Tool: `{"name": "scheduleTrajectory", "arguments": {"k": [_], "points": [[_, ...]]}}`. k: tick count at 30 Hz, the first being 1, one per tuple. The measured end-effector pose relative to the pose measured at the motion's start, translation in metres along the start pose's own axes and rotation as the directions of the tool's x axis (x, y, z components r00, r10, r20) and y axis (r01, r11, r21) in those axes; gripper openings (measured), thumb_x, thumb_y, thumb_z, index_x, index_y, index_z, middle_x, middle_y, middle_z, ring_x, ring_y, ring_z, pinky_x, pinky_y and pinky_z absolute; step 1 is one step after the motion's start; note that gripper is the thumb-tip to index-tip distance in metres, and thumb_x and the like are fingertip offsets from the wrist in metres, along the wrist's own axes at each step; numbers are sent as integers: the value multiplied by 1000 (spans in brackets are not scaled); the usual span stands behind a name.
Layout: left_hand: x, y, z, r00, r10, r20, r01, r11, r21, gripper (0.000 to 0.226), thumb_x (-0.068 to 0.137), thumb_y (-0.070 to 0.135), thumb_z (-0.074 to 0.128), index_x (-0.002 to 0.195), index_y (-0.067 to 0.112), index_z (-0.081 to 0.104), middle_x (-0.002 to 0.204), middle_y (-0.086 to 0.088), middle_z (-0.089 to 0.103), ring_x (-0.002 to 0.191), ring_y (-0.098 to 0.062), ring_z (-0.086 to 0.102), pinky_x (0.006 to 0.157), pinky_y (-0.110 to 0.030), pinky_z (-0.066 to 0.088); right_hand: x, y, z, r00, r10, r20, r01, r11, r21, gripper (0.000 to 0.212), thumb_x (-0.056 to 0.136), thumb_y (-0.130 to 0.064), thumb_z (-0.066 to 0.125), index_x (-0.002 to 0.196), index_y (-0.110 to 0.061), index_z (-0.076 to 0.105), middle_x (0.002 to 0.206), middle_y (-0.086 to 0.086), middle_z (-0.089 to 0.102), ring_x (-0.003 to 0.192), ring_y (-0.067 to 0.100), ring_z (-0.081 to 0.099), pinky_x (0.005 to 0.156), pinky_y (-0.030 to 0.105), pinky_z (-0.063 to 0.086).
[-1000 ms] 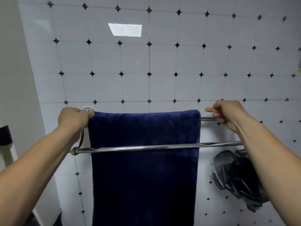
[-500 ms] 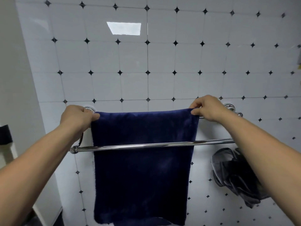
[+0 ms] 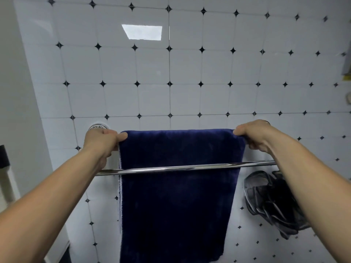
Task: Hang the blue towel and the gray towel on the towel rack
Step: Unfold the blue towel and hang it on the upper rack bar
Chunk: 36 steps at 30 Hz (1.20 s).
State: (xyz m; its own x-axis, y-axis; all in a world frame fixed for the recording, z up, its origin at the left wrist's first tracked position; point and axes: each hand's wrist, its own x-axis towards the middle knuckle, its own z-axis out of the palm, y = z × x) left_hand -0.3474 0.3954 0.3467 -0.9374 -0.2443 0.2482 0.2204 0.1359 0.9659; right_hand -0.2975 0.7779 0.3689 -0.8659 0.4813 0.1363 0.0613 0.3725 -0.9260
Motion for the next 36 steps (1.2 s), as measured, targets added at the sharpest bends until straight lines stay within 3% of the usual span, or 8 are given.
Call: {"name": "scheduleTrajectory", "arguments": {"k": [3, 10, 17, 23, 25, 28, 32, 36], "points": [[0, 5, 3, 1000, 9, -19, -9, 1000, 0, 21, 78, 5, 79, 92, 8, 63, 79, -3, 62, 63, -17, 57, 56, -22, 40, 2, 4, -6, 1000, -6, 11, 5, 995, 96, 27, 77, 7, 68, 90, -17, 62, 69, 9, 56, 52, 16, 40, 45, 22, 25], [11, 1, -18, 999, 15, -40, -15, 1000, 21, 9, 76, -4, 76, 79, 3, 72, 74, -11, 69, 64, -24, 60, 67, -27, 50, 17, -4, -12, 997, -62, -56, 75, 961, 267, 32, 73, -3, 79, 96, -21, 66, 62, 2, 62, 37, 8, 42, 34, 14, 27], [9, 3, -21, 1000, 14, 19, -16, 994, 111, 26, 72, 2, 82, 94, 6, 69, 76, -5, 69, 60, -17, 65, 69, -25, 47, 19, -3, 0, 976, -173, -134, 165, 984, -71, 30, 68, -32, 87, 77, -14, 65, 74, 6, 67, 68, 23, 57, 57, 28, 43], [-1, -7, -21, 996, 90, 6, -89, 968, 234, 28, 68, 1, 85, 77, 12, 60, 73, -7, 68, 62, -21, 67, 61, -27, 52, -2, 11, 0, 964, -213, -161, 163, 948, -273, 40, 68, -51, 78, 66, -13, 67, 73, 7, 74, 81, 26, 67, 75, 38, 53], [-4, -9, -23, 997, 75, 20, -78, 968, 240, 27, 69, 3, 84, 86, 7, 64, 81, -11, 71, 69, -26, 70, 69, -28, 57, -8, 21, 2, 982, -159, -98, 130, 959, -251, 34, 70, -46, 80, 79, -14, 71, 76, 3, 75, 79, 18, 70, 62, 31, 45], [-7, -12, -21, 998, 35, 49, -44, 979, 200, 18, 75, 3, 80, 86, 7, 66, 85, -7, 73, 69, -22, 70, 43, -15, 47, -9, 32, 5, 998, -54, 25, 58, 986, -158, 30, 72, -35, 82, 93, -16, 72, 87, -3, 75, 76, 12, 66, 59, 29, 38], [-7, -13, -17, 1000, -9, 22, 5, 984, 180, 14, 80, 10, 77, 76, 15, 64, 78, -2, 70, 70, -20, 67, 51, -22, 39, -7, 36, 9, 997, -57, 49, 61, 994, -88, 16, 75, -24, 80, 88, -18, 72, 84, -3, 69, 66, 12, 52, 55, 28, 29], [1, -9, -21, 997, 40, -60, -29, 985, 169, 23, 79, 10, 77, 65, 15, 60, 65, -3, 58, 59, -18, 53, 36, -15, 34, -7, 33, 3, 997, -77, 20, 79, 994, -71, 21, 75, -30, 81, 70, -19, 64, 73, -5, 61, 67, 12, 48, 55, 30, 29]]}}
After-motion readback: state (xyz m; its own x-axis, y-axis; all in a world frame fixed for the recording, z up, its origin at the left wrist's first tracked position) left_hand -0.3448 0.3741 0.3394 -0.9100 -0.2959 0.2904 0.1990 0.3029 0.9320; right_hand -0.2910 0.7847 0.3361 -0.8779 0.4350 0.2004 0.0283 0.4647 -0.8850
